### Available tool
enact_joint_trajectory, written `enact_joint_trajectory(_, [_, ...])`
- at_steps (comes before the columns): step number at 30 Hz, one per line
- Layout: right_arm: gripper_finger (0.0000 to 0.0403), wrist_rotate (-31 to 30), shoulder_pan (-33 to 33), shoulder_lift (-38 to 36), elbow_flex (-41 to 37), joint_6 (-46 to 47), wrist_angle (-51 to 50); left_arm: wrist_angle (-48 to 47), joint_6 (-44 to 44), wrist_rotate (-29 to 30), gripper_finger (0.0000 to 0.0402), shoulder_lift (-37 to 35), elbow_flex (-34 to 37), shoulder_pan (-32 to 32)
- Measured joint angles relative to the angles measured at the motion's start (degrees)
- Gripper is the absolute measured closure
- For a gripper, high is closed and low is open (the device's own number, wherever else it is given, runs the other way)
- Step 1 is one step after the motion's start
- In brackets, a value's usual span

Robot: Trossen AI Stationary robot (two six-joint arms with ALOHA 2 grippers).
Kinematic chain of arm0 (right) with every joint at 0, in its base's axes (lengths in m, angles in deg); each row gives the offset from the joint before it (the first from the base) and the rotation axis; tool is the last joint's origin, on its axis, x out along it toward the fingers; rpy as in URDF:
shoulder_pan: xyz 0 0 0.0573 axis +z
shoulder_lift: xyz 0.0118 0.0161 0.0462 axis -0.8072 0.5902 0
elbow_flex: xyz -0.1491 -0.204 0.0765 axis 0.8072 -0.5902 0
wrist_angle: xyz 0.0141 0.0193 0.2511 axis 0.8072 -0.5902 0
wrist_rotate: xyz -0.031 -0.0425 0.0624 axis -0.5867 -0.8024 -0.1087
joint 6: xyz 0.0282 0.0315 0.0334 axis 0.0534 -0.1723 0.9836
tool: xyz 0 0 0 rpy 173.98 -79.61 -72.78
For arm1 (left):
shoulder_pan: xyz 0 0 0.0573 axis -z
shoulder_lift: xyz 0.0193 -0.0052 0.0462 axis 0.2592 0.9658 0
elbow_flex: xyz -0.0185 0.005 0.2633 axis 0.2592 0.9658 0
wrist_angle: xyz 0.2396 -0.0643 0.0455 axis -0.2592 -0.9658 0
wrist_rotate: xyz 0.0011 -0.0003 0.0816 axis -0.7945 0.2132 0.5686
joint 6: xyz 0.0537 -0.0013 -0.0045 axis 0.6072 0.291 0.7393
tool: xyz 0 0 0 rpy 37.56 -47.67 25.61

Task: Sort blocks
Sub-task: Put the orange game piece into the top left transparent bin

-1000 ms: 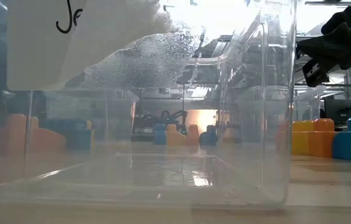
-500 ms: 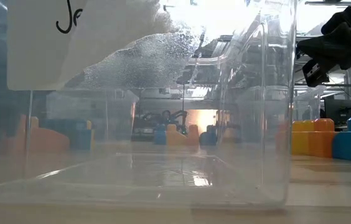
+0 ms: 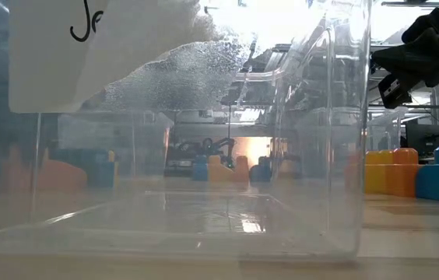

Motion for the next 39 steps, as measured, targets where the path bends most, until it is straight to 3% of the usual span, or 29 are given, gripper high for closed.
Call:
enact_joint_trajectory(7, [0.0402, 0.0, 0.0, 0.0, 0.0, 0.0, 0.0, 1.8, 5.1, -2.0, 0.0186, 5.2, 0.0, -1.0])
enact_joint_trajectory(10, [0.0402, 0.0, 0.0, 0.0, 0.0, 0.0, 0.0, 3.3, 6.1, -3.9, 0.0211, 5.3, -0.4, -1.0])
enact_joint_trajectory(14, [0.0402, 0.0, 0.0, 0.0, 0.0, 0.0, 0.0, 1.4, 8.6, -4.3, 0.0291, 2.4, -3.6, -0.4])
enact_joint_trajectory(20, [0.0402, 0.0, 0.0, 0.0, 0.0, 0.0, 0.0, -4.0, 15.5, -4.3, 0.0299, -7.4, -11.5, -0.5])
enact_joint_trajectory(22, [0.0402, 0.0, 0.0, 0.0, 0.0, 0.0, 0.0, -3.9, 18.2, -1.8, 0.0299, -11.6, -15.1, -1.2])
enact_joint_trajectory(25, [0.0402, 0.0, 0.0, 0.0, 0.0, 0.0, 0.0, -3.6, 23.6, 10.6, 0.0299, -16.8, -20.3, -3.8])
enact_joint_trajectory(27, [0.0402, 0.0, 0.0, 0.0, 0.0, 0.0, 0.0, -3.6, 29.9, 19.6, 0.0299, -18.8, -23.0, -6.8])
enact_joint_trajectory(29, [0.0402, 0.0, 0.0, 0.0, 0.0, 0.0, 0.0, -4.6, 36.6, 23.5, 0.0299, -19.4, -25.4, -12.1])
enact_joint_trajectory(31, [0.0402, 0.0, 0.0, 0.0, 0.0, 0.0, 0.0, -6.7, 42.3, 23.1, 0.0299, -18.8, -27.0, -19.4])
enact_joint_trajectory(35, [0.0402, 0.0, 0.0, 0.0, 0.0, 0.0, 0.0, -12.1, 51.3, 17.0, 0.0295, -14.9, -27.3, -34.9])
enact_joint_trajectory(39, [0.0402, 0.0, 0.0, 0.0, 0.0, 0.0, 0.0, -13.0, 60.2, 14.0, 0.0282, -9.2, -27.3, -46.2])
